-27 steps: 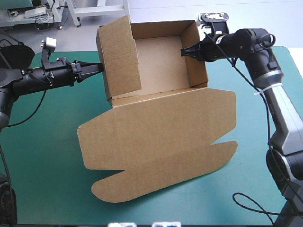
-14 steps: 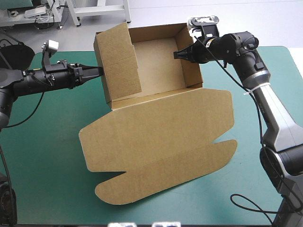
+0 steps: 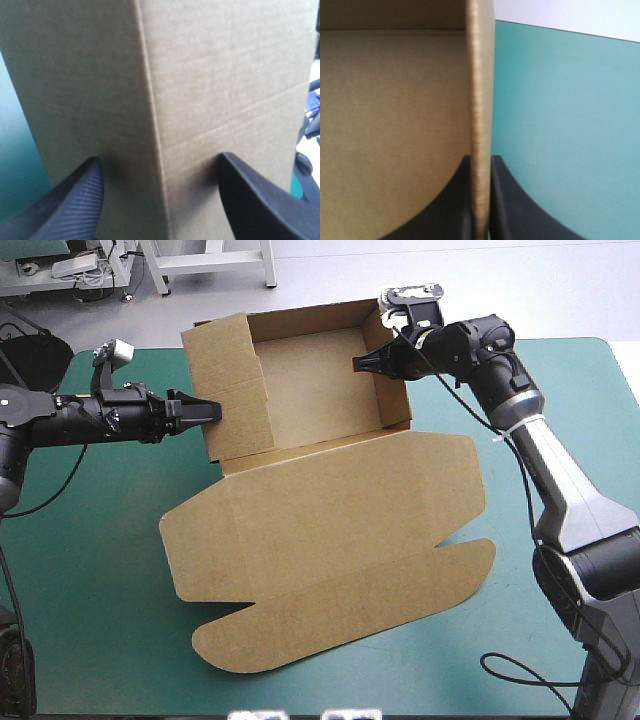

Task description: Fold the box

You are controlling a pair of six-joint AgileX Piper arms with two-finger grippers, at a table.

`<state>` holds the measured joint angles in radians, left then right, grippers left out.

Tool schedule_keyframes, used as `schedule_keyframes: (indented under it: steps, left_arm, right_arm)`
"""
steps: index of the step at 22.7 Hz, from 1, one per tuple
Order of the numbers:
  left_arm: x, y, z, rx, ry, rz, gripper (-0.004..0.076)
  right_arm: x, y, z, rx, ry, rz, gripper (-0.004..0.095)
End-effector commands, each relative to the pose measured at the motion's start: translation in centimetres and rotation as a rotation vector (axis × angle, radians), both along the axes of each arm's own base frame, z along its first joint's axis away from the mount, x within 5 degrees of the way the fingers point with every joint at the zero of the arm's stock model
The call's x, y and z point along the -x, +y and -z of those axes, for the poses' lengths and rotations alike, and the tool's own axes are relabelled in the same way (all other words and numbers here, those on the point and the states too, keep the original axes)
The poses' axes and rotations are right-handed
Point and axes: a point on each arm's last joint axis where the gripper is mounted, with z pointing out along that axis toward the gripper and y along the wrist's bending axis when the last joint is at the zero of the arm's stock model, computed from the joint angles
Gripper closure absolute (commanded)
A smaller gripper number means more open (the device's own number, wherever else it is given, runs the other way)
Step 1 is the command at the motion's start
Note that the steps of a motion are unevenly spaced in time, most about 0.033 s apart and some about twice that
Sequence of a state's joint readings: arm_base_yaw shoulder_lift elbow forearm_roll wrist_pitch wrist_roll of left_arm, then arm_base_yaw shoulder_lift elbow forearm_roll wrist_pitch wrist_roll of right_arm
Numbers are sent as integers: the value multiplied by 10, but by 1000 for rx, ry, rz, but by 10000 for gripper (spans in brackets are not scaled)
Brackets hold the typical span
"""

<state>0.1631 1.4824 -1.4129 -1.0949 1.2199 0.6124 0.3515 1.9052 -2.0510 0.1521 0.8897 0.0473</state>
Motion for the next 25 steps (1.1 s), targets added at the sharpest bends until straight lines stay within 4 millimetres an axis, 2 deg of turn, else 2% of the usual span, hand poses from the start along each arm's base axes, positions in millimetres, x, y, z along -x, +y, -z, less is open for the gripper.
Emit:
schedule_keyframes:
  steps: [1,5,7,12,14,17,22,25]
  left_arm:
    - [11,-3,-22,5,-58,-12,248]
    - [8,1,-18,-48,-60,-49,248]
    - [4,8,-12,-155,-57,-111,248]
    - [-3,24,-4,-282,-19,-280,248]
    - [-4,27,-4,-300,-29,-309,272]
    - [-5,28,-4,-301,-38,-319,427]
    - [-3,24,-4,-276,-15,-281,734]
    - [-2,22,-5,-249,-9,-268,732]
  right_arm:
    - [15,13,-41,-113,-175,6,922]
    - [21,39,-38,-128,-194,-30,922]
    - [27,49,-39,-131,-187,-57,922]
    - [45,60,-46,-121,-165,-103,922]
    - [51,60,-51,-124,-166,-111,922]
    - [57,57,-53,-100,-139,-120,922]
    - [57,55,-47,-42,-102,-116,922]
    - [56,54,-43,-16,-82,-114,922]
